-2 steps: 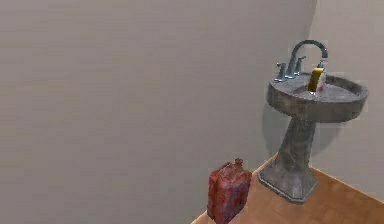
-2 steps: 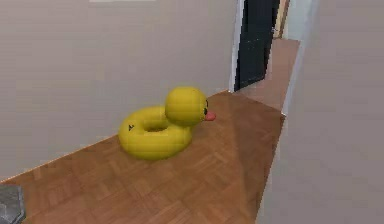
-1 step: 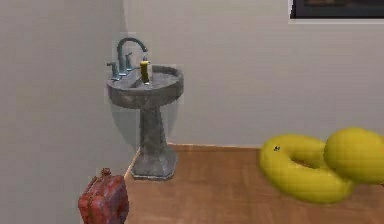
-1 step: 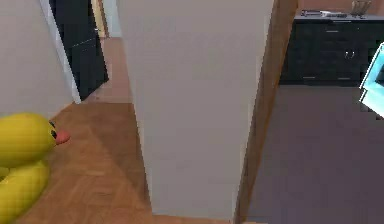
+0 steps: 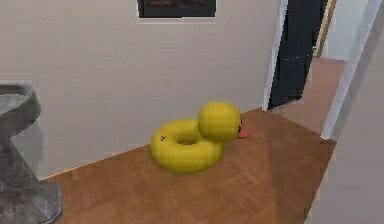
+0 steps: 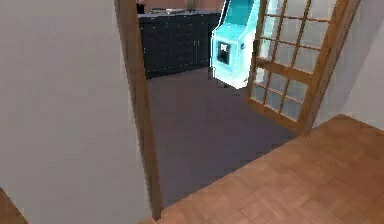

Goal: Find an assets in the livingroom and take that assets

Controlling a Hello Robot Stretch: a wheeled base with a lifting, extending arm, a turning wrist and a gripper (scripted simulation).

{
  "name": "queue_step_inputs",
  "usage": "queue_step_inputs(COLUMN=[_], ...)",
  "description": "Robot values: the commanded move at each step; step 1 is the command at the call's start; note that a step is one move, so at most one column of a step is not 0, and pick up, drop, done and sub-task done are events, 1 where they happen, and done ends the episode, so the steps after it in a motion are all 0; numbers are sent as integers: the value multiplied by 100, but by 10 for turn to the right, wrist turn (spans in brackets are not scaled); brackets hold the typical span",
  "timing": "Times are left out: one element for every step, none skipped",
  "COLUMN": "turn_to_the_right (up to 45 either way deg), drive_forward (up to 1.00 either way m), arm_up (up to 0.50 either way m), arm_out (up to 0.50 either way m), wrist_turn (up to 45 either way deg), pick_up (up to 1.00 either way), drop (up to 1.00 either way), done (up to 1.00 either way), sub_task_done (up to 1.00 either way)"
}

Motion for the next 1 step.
queue_step_inputs(turn_to_the_right=[0], drive_forward=[100], arm_up=[0], arm_out=[0], wrist_turn=[0], pick_up=[0], drop=[0], done=[0], sub_task_done=[0])
